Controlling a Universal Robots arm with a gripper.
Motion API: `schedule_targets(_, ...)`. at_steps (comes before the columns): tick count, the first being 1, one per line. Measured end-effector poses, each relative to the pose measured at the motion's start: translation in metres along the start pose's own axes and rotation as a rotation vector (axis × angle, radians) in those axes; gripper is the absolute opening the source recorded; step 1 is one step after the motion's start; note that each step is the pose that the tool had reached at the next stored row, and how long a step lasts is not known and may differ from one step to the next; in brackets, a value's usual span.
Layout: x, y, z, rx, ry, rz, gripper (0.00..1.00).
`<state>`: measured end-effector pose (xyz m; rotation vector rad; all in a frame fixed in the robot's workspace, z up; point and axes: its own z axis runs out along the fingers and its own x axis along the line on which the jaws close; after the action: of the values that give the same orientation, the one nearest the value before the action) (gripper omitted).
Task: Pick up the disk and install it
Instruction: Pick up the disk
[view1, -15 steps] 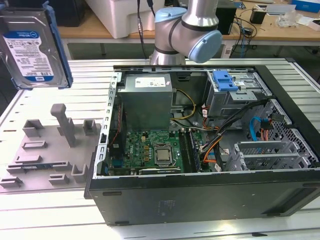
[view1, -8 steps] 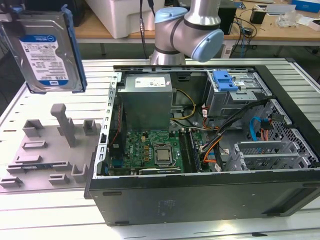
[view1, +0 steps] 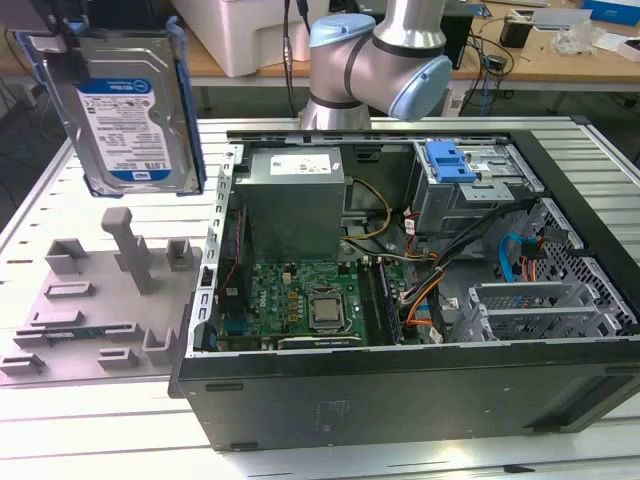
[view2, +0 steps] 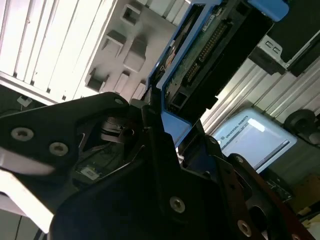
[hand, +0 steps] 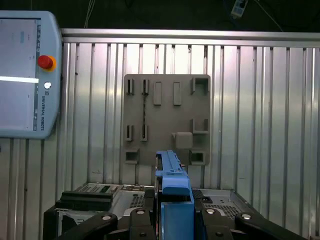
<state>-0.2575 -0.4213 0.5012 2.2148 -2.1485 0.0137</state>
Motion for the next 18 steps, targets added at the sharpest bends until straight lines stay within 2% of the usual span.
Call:
schedule_targets(4, 0.0087, -0.0194, -0.0003, -0.0034, -0.0002, 0.000, 0.37)
schedule_targets(6, 0.0192, -0.0436, -0.0007, -0.0081, -0.0003, 0.000, 0.37)
schedule_targets(8, 0.0235, -0.0535, -0.0008, -0.0102, -0.0004, 0.000, 0.37)
schedule_targets(10, 0.0319, -0.0733, -0.0011, -0.0147, -0.0005, -0.001, 0.37)
schedule_targets(14, 0.0401, -0.0936, -0.0014, -0.0188, -0.0006, -0.001, 0.37)
schedule_targets(15, 0.0441, -0.1041, -0.0017, -0.0212, -0.0006, -0.001, 0.37)
schedule_targets(18, 0.0501, -0.1203, -0.0018, -0.0243, -0.0009, -0.001, 0.37)
